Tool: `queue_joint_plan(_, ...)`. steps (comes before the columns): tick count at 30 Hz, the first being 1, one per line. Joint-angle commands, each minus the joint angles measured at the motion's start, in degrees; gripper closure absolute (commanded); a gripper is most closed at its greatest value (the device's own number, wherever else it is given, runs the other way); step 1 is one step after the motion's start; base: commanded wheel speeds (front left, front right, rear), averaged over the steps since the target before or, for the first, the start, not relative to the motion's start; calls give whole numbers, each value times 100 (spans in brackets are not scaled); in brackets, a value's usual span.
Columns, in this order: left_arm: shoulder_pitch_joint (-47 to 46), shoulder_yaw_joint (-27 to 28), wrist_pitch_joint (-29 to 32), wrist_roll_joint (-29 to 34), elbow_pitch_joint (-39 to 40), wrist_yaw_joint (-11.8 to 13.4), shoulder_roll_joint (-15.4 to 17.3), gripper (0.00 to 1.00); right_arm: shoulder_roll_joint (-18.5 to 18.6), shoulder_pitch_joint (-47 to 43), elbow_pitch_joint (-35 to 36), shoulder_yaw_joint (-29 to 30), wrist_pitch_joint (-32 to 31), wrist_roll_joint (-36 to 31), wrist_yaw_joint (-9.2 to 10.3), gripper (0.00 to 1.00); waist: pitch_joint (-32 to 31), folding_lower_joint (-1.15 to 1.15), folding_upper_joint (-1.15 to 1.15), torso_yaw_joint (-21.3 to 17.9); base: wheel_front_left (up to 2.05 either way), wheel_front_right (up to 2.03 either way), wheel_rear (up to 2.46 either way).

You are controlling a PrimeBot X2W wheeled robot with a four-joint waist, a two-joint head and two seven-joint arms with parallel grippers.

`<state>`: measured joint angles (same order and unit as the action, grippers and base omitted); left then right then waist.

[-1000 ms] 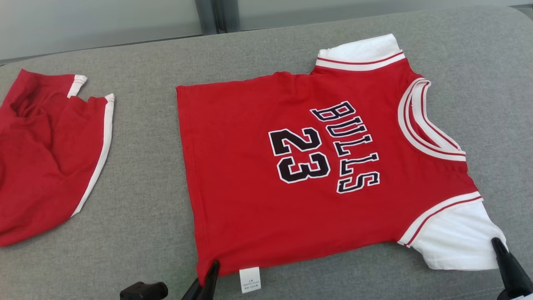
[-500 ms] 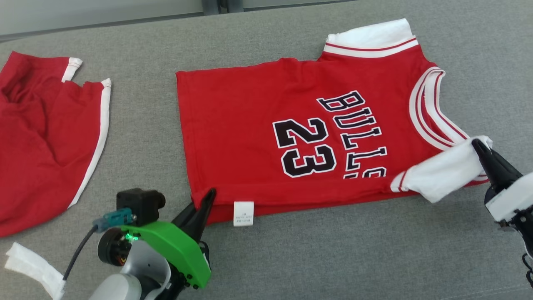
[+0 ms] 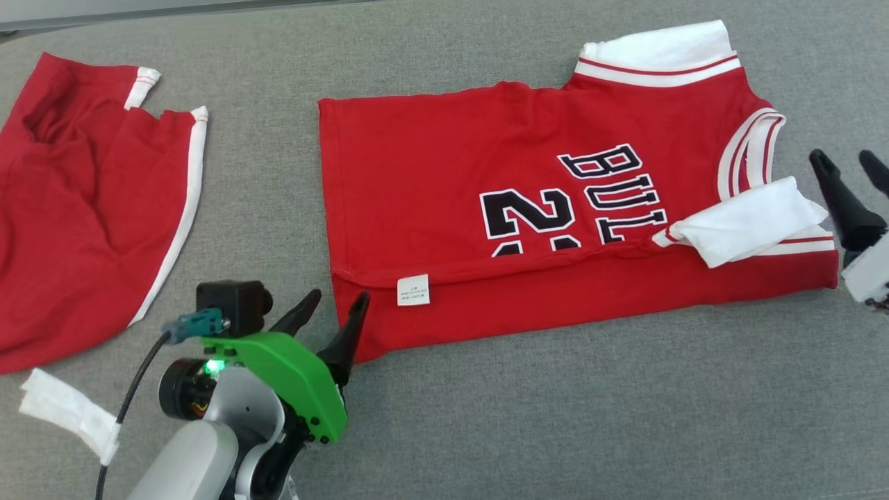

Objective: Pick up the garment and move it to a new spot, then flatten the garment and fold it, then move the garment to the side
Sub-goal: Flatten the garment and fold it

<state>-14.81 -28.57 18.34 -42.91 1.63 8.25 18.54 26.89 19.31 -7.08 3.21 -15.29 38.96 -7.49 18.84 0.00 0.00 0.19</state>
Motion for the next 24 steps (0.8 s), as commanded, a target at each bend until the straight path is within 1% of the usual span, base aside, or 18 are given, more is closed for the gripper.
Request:
queue_joint_plan(1,214,60,-86,-34,79,63,83,0,135,-287,111,57,35,-20,0,0,24,0,0,-51,0,0,0)
queue_joint_plan(2,331,101,-128,-65,162,100,104,0,207,-439,225,35,5,-23,-1,0,49,0,0,-83,0,0,0)
queue_joint_plan(5,737,152,-186,-158,401,189,176,0,614,-1026,471,-72,-158,-280,0,0,168,0,0,-196,0,0,0)
queue_joint_plan(6,829,139,-178,-197,451,207,171,0,684,-1180,518,-138,-217,-332,0,0,216,0,0,-217,0,0,0)
queue_joint_plan(10,1024,96,-218,-221,478,237,103,0,762,-1530,487,-178,-326,-383,0,0,393,0,0,-236,0,0,0)
queue_joint_plan(15,893,-22,-148,-291,246,153,-33,0,651,-1220,278,-374,-360,-363,0,0,597,0,0,-202,0,0,0)
queue_joint_plan(17,795,-58,-123,-235,92,133,-40,0,667,-1045,167,-478,-368,-417,0,0,650,0,0,-172,0,0,0)
queue_joint_plan(21,571,-98,-104,-275,-141,48,-123,0,693,-647,-36,-647,-407,-311,0,0,735,0,0,-109,0,0,0)
queue_joint_plan(22,518,-117,-85,-278,-196,22,-136,29,693,-564,-92,-686,-417,-241,0,0,744,0,0,-95,0,0,0)
queue_joint_plan(23,488,-125,-67,-293,-240,-6,-150,63,701,-500,-141,-707,-432,-202,0,0,751,0,0,-88,0,0,0)
queue_joint_plan(24,445,-136,-52,-310,-288,-27,-165,91,735,-442,-195,-765,-463,-186,0,0,757,0,0,-82,0,0,0)
